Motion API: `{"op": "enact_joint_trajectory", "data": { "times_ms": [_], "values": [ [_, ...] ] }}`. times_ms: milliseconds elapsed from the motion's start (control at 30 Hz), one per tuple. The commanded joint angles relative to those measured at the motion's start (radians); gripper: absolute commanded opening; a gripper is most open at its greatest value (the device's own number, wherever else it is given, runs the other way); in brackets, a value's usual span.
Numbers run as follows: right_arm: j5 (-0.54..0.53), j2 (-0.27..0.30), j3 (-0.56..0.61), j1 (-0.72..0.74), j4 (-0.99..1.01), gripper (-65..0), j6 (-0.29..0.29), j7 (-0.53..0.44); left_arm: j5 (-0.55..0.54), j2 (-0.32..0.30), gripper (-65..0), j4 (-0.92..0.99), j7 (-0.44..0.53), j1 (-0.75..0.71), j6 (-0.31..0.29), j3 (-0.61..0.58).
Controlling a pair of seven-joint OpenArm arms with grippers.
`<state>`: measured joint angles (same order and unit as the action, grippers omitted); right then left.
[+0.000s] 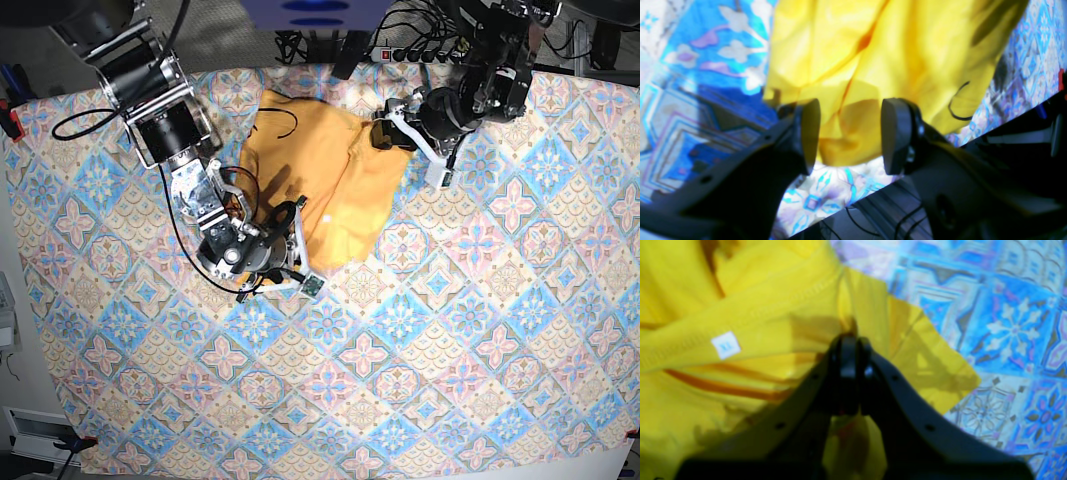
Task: Fold the T-shirt properly
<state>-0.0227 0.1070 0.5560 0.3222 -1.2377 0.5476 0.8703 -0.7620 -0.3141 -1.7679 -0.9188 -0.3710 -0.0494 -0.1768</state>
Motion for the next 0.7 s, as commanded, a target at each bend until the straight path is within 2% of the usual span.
{"op": "enact_joint_trajectory", "data": {
  "times_ms": [0,100,300,400,667],
  "values": [
    [0.000,0.000,-0.034,0.025,-0.001,-65.0,-0.004,-0.015,-0.006,-0.007,-36.0,-0.026,0.011,0.005,-0.004,0.026],
    [0.000,0.000,-0.096,0.022,-0.007,-64.6,-0.004,-0.015,-0.004,-0.009,-36.0,-0.054,0.007,0.004,-0.004,0.075],
    [0.000,-0.013,-0.096,0.004,-0.032,-63.9,-0.004,-0.015,-0.004,-0.007,-36.0,-0.057,0.005,0.007,-0.004,0.116],
    [0.000,-0.063,-0.098,0.002,-0.032,-62.3,-0.004,-0.015,-0.004,-0.003,-36.0,-0.057,0.008,0.008,-0.004,0.115],
    [0.000,-0.149,-0.098,0.002,-0.020,-59.7,-0.004,-0.021,-0.007,-0.003,-36.0,-0.057,0.011,0.008,-0.004,0.113]
  ]
}}
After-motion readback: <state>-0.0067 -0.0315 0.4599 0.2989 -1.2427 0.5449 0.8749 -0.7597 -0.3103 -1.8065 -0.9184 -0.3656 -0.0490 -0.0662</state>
